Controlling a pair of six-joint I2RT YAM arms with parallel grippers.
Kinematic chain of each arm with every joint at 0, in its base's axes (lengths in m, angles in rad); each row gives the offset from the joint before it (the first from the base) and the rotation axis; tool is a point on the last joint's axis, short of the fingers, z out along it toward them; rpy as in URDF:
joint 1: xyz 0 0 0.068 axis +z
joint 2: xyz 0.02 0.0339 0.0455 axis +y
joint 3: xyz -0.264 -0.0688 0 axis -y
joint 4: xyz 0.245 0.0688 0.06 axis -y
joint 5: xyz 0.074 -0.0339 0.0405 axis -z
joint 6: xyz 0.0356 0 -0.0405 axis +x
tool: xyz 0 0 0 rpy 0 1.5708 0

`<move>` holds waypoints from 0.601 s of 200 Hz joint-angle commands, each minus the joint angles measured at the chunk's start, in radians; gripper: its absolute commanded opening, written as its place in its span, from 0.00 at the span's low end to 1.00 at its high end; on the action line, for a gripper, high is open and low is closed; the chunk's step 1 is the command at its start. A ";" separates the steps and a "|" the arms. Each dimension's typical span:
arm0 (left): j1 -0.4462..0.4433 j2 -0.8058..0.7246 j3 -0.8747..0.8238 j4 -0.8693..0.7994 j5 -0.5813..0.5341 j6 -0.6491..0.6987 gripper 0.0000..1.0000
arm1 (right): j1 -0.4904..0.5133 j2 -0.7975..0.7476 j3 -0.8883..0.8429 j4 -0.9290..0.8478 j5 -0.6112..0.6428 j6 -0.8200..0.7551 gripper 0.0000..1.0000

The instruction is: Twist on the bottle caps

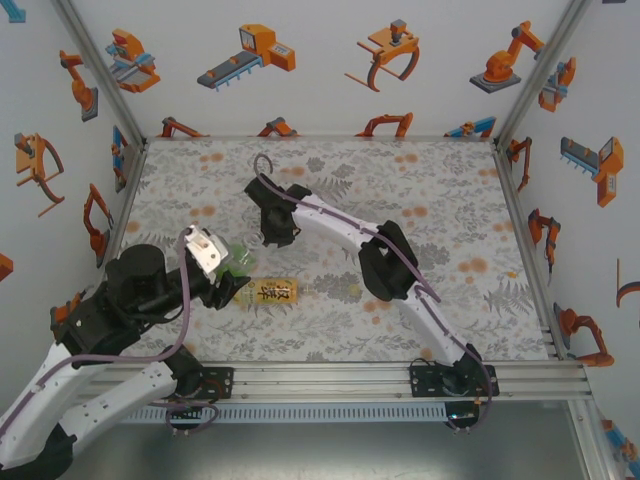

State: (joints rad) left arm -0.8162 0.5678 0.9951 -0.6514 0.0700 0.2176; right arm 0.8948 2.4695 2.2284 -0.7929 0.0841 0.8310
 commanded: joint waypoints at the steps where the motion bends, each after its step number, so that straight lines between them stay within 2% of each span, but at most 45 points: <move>1: 0.008 -0.017 0.005 -0.006 0.017 -0.021 0.00 | 0.006 0.020 0.037 -0.019 0.017 0.044 0.36; 48: 0.008 -0.022 0.007 -0.008 0.032 -0.023 0.00 | 0.006 0.038 0.042 0.003 0.008 0.060 0.35; 120: 0.008 -0.027 0.006 -0.010 0.029 -0.022 0.00 | 0.017 0.067 0.065 -0.070 0.042 0.030 0.28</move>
State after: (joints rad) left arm -0.8162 0.5526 0.9947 -0.6632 0.0879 0.2138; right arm 0.9016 2.5107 2.2734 -0.8085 0.0998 0.8711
